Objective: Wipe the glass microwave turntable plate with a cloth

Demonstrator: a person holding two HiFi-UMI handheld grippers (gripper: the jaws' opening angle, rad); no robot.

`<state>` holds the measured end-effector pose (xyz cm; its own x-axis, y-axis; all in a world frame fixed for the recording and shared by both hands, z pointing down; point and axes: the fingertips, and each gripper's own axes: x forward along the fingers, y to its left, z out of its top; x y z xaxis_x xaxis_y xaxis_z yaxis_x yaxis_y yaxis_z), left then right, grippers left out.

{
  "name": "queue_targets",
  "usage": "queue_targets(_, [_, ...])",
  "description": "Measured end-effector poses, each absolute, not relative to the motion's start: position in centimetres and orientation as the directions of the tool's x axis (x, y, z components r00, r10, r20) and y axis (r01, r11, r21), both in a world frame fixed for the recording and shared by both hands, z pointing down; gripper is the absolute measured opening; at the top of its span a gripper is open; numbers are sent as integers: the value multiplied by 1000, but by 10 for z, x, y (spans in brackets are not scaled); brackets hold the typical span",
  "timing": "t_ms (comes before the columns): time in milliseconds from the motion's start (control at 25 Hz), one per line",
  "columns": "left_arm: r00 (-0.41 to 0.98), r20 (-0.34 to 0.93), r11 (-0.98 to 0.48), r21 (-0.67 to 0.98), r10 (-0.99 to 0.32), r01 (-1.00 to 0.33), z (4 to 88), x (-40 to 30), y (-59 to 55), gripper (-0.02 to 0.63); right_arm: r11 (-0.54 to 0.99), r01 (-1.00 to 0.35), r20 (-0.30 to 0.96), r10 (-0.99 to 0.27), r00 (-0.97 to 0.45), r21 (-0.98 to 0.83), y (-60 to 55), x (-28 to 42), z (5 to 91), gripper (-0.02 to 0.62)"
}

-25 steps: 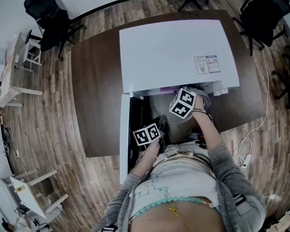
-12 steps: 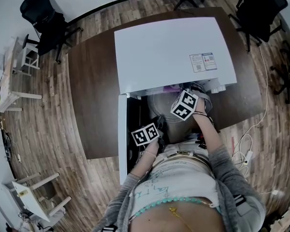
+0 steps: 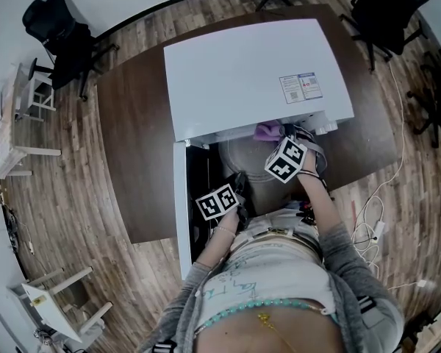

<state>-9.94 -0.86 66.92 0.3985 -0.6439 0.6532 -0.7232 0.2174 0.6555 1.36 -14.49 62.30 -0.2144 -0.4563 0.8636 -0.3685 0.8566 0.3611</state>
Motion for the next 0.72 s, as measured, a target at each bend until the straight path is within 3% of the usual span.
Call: queue_targets(720, [391,651,224,657,-651,-720,670,-100,-10,100,872,-414,918,-357,-172,261,-101,55,643,115])
